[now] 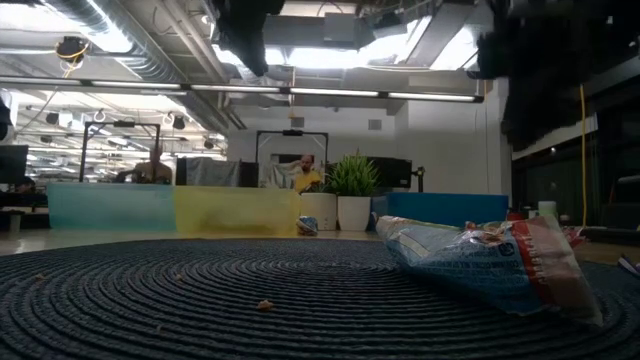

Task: Pick and place Granola Bars by type
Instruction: Put the red granola bar into the green bin

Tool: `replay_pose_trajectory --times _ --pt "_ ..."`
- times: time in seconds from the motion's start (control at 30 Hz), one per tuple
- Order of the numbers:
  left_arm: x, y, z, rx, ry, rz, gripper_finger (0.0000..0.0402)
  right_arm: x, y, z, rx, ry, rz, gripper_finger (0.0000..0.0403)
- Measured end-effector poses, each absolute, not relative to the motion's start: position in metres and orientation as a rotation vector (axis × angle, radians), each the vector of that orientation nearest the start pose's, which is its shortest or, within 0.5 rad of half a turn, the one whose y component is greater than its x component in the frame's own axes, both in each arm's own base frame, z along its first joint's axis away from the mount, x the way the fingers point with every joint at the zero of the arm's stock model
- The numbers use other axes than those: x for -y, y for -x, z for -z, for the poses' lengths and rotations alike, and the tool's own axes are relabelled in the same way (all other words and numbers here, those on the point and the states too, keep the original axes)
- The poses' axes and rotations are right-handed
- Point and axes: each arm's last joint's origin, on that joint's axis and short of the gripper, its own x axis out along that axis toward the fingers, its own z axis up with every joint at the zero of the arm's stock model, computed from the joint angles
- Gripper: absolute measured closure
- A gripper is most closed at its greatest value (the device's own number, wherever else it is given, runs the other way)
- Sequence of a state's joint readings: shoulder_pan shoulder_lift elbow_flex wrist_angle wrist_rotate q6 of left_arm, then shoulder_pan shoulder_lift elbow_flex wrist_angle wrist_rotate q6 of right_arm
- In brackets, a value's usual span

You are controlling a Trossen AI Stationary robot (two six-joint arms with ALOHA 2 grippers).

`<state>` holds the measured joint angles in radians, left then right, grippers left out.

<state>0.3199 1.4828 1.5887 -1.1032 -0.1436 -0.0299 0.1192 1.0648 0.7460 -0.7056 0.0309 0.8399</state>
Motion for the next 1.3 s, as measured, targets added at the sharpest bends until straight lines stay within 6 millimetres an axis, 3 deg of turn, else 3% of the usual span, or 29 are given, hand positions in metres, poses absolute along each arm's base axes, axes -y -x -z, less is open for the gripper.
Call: replay_pose_trajectory --times 0.17,0.3,0.67,1.0,1.17,1.3 --pt "-0.093 -0.272 -0.375 -0.95 0.11 -0.459 0.028 -0.026 -0.189 -0.196 -1.008 -0.866 0.299 0.008" --pt "-0.093 -0.272 -0.375 -0.947 0.109 -0.46 0.0284 -0.025 -0.182 -0.177 -1.016 -0.958 0.379 0.0069" --pt "-0.093 -0.272 -0.375 -0.947 0.111 -0.461 0.0286 -0.023 -0.186 -0.164 -0.927 -0.99 0.468 0.0068" --pt "-0.093 -0.272 -0.375 -0.946 0.116 -0.463 0.0288 -0.025 -0.2 -0.133 -1.051 -0.98 0.553 0.0068" --pt "-0.093 -0.272 -0.375 -0.946 0.117 -0.463 0.0288 -0.026 -0.205 -0.131 -1.099 -0.966 0.583 0.0071" --pt "-0.093 -0.272 -0.375 -0.944 0.124 -0.467 0.0288 -0.025 -0.208 -0.135 -1.096 -0.942 0.612 0.0096"
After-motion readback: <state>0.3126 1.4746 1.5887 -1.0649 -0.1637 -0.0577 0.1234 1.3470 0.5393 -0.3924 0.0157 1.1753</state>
